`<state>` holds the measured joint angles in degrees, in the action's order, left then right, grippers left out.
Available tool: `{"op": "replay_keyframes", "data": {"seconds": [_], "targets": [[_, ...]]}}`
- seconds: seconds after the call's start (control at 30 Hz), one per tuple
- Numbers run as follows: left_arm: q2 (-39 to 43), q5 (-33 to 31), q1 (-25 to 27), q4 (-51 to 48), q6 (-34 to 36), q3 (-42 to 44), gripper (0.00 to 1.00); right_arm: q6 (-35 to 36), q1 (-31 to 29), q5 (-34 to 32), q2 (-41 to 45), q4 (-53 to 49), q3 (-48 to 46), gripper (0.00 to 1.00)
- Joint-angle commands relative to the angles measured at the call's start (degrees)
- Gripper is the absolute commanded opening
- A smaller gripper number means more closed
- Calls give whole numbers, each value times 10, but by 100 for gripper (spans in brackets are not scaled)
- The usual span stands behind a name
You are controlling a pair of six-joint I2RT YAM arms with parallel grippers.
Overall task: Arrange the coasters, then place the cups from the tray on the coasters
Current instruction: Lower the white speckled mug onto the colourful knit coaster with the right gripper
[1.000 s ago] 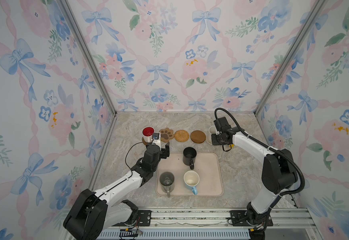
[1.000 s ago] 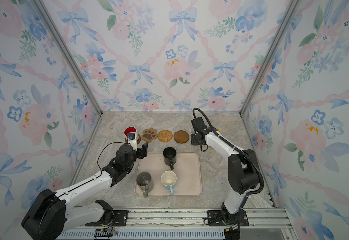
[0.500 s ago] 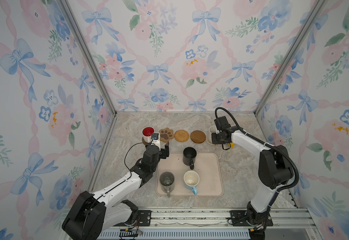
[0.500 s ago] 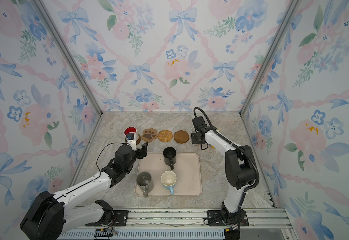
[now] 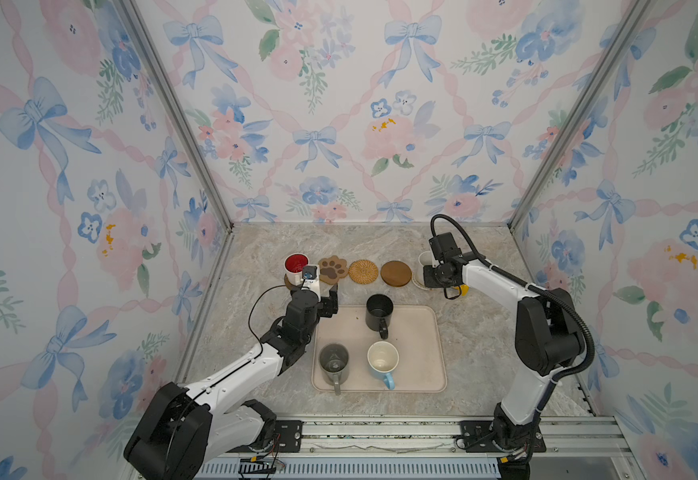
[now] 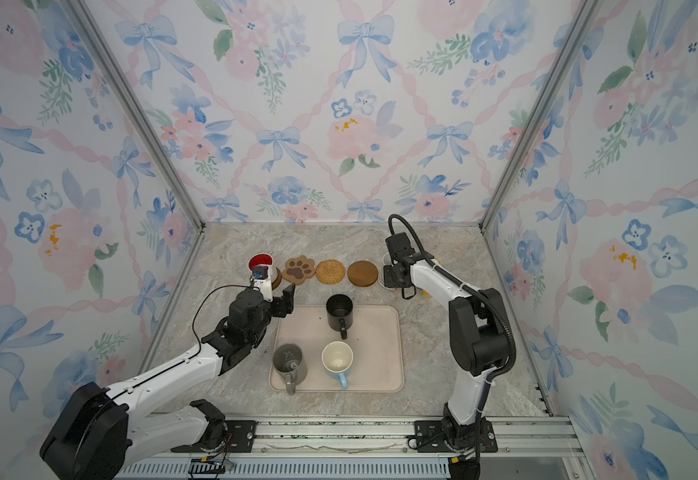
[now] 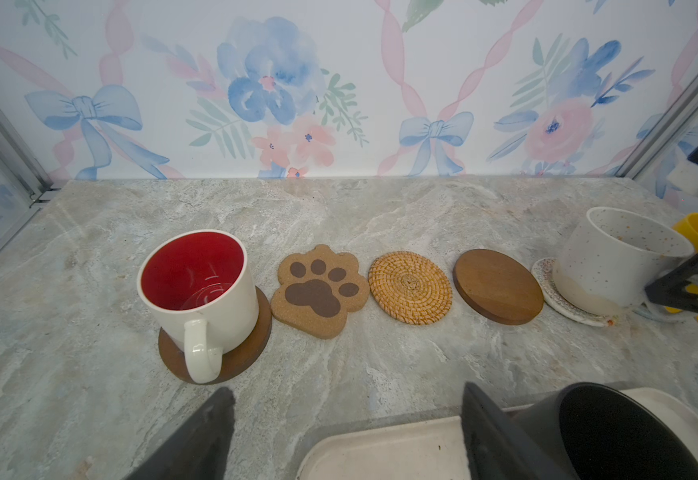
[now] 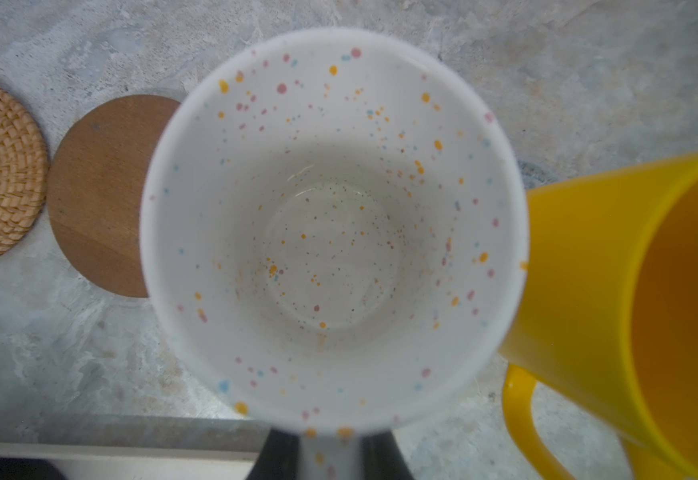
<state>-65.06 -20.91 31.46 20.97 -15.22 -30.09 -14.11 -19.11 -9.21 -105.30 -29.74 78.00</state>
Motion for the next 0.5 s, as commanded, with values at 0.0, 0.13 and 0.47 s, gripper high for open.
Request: {"op": "replay_keyframes", "data": {"seconds": [0.0, 0.13, 0.47], "targets": [[7, 5, -4, 3, -6, 8, 81, -5, 5, -6, 3, 36, 26, 0], [7, 5, -4, 3, -6, 8, 81, -7, 5, -5, 8, 42, 16, 0], [8, 6, -4, 3, -6, 9, 81, -6, 5, -7, 17, 47, 12, 0]]}}
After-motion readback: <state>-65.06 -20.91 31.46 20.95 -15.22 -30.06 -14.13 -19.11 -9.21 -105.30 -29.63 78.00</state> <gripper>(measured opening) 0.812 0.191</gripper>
